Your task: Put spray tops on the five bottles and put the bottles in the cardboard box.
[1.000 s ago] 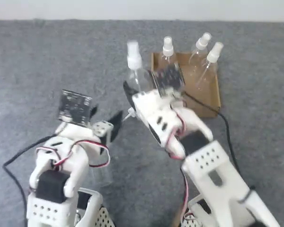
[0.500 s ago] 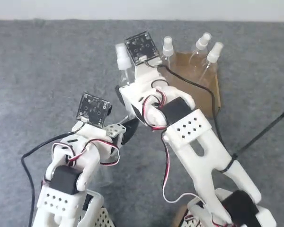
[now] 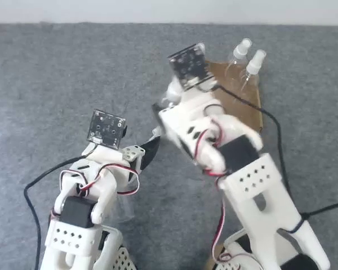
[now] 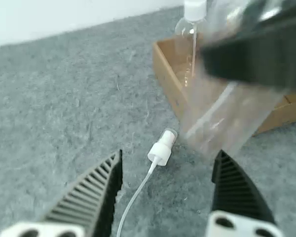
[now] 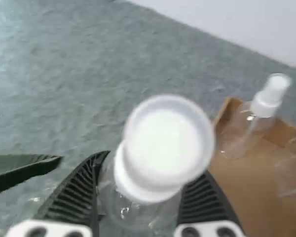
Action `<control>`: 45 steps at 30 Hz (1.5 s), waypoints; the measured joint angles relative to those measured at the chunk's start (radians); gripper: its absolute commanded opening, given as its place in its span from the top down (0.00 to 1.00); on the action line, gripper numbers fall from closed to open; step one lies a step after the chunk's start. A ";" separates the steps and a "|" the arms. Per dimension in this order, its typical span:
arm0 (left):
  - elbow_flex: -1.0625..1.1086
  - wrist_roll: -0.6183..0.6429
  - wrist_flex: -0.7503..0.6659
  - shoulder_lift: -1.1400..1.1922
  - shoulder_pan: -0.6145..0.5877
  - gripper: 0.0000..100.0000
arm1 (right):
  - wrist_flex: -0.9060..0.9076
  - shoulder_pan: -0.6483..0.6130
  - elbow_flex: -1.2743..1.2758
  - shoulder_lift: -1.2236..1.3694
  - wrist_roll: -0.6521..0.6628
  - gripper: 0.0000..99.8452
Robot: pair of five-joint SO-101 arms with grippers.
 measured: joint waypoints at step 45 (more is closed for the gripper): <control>0.048 0.000 -0.104 0.000 -0.167 0.99 | -0.615 0.288 0.002 0.710 0.114 0.99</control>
